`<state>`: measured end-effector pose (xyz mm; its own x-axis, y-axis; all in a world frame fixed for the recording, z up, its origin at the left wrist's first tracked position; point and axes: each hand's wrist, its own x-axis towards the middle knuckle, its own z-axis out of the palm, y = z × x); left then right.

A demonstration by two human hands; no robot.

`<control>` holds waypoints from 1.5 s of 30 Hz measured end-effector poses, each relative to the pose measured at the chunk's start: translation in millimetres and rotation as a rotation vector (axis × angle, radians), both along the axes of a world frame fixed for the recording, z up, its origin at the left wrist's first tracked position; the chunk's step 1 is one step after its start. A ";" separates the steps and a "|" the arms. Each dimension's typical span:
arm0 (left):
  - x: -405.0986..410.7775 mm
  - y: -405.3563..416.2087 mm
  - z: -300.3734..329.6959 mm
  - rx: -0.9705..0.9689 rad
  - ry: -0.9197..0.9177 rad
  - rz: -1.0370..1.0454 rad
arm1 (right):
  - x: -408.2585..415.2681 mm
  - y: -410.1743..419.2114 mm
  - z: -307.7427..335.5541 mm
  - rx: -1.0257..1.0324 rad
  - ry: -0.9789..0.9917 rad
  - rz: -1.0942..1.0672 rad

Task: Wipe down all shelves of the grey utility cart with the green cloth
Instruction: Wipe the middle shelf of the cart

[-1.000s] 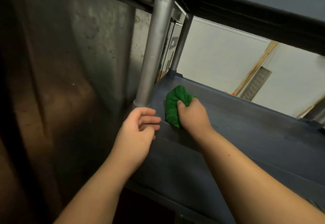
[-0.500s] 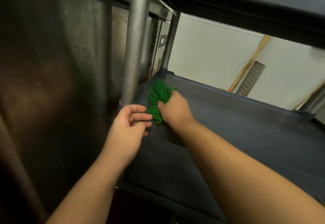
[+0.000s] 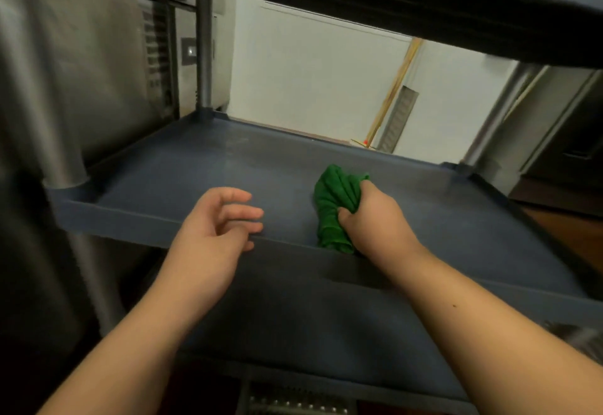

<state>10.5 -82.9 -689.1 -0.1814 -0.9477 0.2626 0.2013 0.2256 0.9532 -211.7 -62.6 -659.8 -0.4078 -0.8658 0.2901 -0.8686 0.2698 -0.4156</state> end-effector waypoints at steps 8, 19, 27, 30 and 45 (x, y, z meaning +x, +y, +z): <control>-95.2 19.6 17.0 -0.095 -0.080 -0.035 | -128.9 78.5 0.6 -0.017 0.080 -0.159; -188.6 31.7 30.1 -0.179 -0.204 -0.121 | -253.0 152.2 7.4 0.076 0.259 -0.364; -129.2 -2.5 8.5 -0.259 -0.206 -0.090 | -251.8 146.8 8.1 0.154 0.255 -0.467; -102.6 -18.7 -0.7 -0.238 -0.217 -0.067 | -235.6 144.4 6.8 0.189 0.264 -0.487; -10.0 -62.2 5.5 -0.165 -0.117 -0.004 | -150.0 63.3 10.4 0.229 0.222 -0.447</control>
<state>0.6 -145.1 -683.6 -0.2233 -0.8927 0.3914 0.0928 0.3803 0.9202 -361.7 0.7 -649.4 -0.7004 -0.6736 0.2360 -0.7091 0.6944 -0.1226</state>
